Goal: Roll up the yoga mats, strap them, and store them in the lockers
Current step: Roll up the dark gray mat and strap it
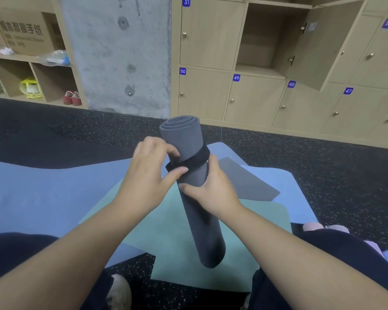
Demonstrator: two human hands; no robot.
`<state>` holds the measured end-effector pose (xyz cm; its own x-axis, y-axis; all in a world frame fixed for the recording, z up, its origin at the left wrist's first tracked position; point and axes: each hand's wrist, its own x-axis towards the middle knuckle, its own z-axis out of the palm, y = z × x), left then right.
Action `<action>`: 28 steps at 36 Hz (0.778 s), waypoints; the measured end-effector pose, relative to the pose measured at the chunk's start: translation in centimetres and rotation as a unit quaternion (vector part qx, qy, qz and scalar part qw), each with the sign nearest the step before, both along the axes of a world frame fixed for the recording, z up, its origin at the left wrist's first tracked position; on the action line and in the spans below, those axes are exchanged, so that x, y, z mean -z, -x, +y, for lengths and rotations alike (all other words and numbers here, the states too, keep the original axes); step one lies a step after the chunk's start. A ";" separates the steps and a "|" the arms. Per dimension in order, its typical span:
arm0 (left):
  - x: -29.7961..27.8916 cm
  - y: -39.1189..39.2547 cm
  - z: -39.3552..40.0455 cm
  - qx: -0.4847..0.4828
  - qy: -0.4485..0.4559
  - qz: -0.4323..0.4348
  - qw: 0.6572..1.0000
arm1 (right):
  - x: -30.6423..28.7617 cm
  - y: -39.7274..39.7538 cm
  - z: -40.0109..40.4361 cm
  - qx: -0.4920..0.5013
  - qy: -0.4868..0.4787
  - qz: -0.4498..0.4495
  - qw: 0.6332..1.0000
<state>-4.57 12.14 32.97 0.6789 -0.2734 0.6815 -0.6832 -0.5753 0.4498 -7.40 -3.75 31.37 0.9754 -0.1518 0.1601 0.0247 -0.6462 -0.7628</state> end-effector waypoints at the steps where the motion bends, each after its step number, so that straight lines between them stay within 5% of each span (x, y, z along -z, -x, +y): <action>1: 0.1 0.1 -0.2 -0.005 0.038 0.018 0.999 | 0.0 0.0 0.0 -0.004 -0.009 -0.003 1.000; 4: 0.1 0.2 -0.7 -0.010 0.161 0.114 0.980 | 0.0 0.1 0.2 -0.022 -0.016 -0.002 1.000; 8: 0.6 0.3 -1.0 0.084 0.184 0.223 0.954 | 0.4 0.3 0.2 -0.033 -0.039 -0.009 0.999; 28: 0.5 1.1 -2.2 0.090 0.228 0.190 0.951 | 1.2 0.4 -0.5 -0.076 -0.090 -0.030 0.993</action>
<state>-5.70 9.90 32.48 0.8698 -0.1444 0.4718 -0.4906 -0.1509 0.8582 -7.76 -4.20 30.20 0.9789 -0.0345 0.2016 0.1601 -0.4842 -0.8602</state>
